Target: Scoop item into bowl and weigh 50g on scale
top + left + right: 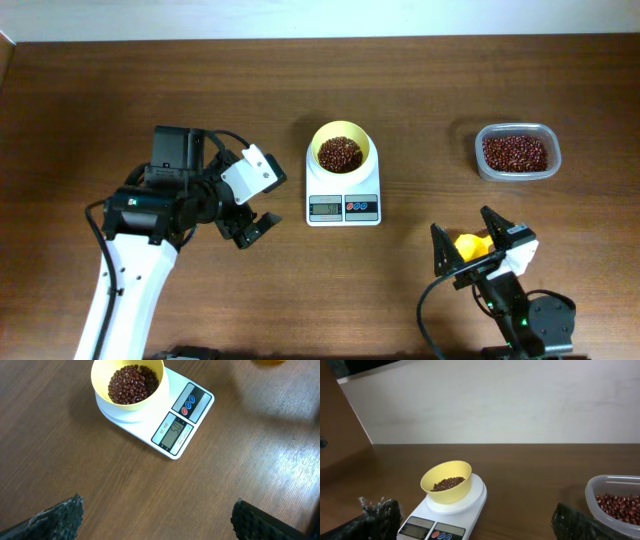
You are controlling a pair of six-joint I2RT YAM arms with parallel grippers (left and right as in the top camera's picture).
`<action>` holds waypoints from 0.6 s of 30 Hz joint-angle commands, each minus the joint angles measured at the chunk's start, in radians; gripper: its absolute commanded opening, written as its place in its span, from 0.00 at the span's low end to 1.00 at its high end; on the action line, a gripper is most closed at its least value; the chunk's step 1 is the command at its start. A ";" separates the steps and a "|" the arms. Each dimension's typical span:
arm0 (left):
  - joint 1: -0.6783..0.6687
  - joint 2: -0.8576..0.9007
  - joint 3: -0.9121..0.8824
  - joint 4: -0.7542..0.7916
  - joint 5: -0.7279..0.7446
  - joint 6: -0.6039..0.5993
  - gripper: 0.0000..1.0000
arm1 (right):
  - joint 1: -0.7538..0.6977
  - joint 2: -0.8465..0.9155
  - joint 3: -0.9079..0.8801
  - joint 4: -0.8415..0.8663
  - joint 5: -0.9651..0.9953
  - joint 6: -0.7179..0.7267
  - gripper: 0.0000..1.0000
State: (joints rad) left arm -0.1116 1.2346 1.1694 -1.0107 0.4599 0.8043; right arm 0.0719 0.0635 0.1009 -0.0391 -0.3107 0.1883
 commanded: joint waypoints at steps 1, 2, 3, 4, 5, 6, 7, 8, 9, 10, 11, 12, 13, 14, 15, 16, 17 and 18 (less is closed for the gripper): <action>0.001 0.000 0.013 -0.001 0.003 0.013 0.99 | 0.006 -0.060 -0.019 -0.002 0.010 0.008 0.99; 0.001 0.000 0.013 -0.001 0.003 0.013 0.99 | 0.006 -0.060 -0.021 0.002 0.010 0.008 0.99; 0.001 0.000 0.013 -0.001 0.004 0.013 0.99 | 0.006 -0.060 -0.022 0.003 0.010 0.008 0.99; 0.001 0.000 0.013 -0.001 0.004 0.013 0.99 | 0.006 -0.060 -0.022 0.003 0.013 0.008 0.99; 0.001 0.000 0.013 -0.001 0.004 0.013 0.99 | 0.006 -0.060 -0.022 0.014 0.025 0.008 0.98; 0.001 0.000 0.013 -0.001 0.003 0.013 0.99 | 0.006 -0.060 -0.023 0.023 0.039 0.007 0.99; 0.001 0.000 0.013 -0.001 0.003 0.013 0.99 | 0.006 -0.060 -0.023 0.030 0.053 0.008 0.99; 0.001 0.000 0.013 -0.001 0.003 0.013 0.99 | 0.006 -0.060 -0.023 0.038 0.060 0.007 0.99; 0.001 0.000 0.013 -0.001 0.004 0.013 0.99 | 0.006 -0.060 -0.024 0.044 0.061 0.007 0.99; 0.001 0.000 0.013 -0.001 0.004 0.013 0.99 | 0.006 -0.060 -0.031 0.056 0.061 0.000 0.99; 0.001 0.000 0.013 -0.001 0.004 0.013 0.99 | 0.006 -0.060 -0.043 0.076 0.061 0.000 0.99; 0.001 0.000 0.013 -0.001 0.003 0.013 0.99 | 0.006 -0.060 -0.055 0.093 0.061 0.000 0.99; 0.001 0.000 0.013 -0.001 0.003 0.013 0.99 | 0.006 -0.060 -0.061 0.103 0.061 0.000 0.99; 0.001 0.000 0.013 -0.001 0.003 0.013 0.99 | 0.006 -0.060 -0.065 0.109 0.061 0.000 0.99; 0.001 0.000 0.013 -0.001 0.004 0.013 0.99 | 0.006 -0.060 -0.065 0.109 0.061 0.000 0.98; 0.001 0.000 0.013 -0.001 0.004 0.013 0.99 | 0.006 -0.060 -0.068 0.108 0.063 -0.006 0.99; 0.001 0.000 0.013 -0.001 0.003 0.013 0.99 | 0.006 -0.060 -0.075 0.119 0.061 -0.026 0.99; 0.001 0.000 0.013 -0.001 0.003 0.013 0.99 | 0.006 -0.060 -0.095 0.146 0.070 -0.027 0.99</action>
State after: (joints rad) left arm -0.1116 1.2346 1.1694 -1.0103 0.4599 0.8043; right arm 0.0719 0.0154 0.0444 0.0704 -0.2611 0.1795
